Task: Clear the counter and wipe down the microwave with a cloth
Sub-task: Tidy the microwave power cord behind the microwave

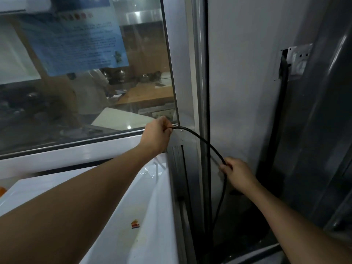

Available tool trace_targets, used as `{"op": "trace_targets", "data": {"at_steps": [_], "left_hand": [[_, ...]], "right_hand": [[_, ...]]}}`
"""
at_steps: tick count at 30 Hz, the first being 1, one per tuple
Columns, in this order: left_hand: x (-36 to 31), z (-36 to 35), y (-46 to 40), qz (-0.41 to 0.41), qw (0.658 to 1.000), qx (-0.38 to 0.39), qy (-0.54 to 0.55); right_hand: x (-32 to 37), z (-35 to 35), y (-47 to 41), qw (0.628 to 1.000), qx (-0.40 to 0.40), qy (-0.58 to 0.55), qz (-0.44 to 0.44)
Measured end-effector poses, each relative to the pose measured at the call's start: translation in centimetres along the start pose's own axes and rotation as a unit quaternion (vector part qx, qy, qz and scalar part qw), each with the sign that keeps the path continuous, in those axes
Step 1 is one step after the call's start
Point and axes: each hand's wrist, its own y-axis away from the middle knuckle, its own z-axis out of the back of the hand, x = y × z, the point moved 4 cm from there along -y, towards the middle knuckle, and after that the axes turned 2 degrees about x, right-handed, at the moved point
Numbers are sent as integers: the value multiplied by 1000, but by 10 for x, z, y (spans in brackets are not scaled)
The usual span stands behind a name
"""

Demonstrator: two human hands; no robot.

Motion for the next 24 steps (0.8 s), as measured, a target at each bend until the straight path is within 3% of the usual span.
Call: {"op": "trace_targets", "data": {"at_steps": [8, 14, 18, 24], "left_hand": [[-52, 18, 10, -106, 994, 14, -24], [-107, 33, 14, -204, 972, 15, -118], [-118, 49, 14, -184, 978, 7, -97], [-103, 94, 8, -70, 996, -59, 21]], "right_hand": [[65, 49, 1, 993, -65, -95, 35], [115, 76, 7, 988, -72, -108, 83], [134, 93, 13, 987, -85, -82, 107], [101, 84, 27, 996, -14, -53, 65]]}}
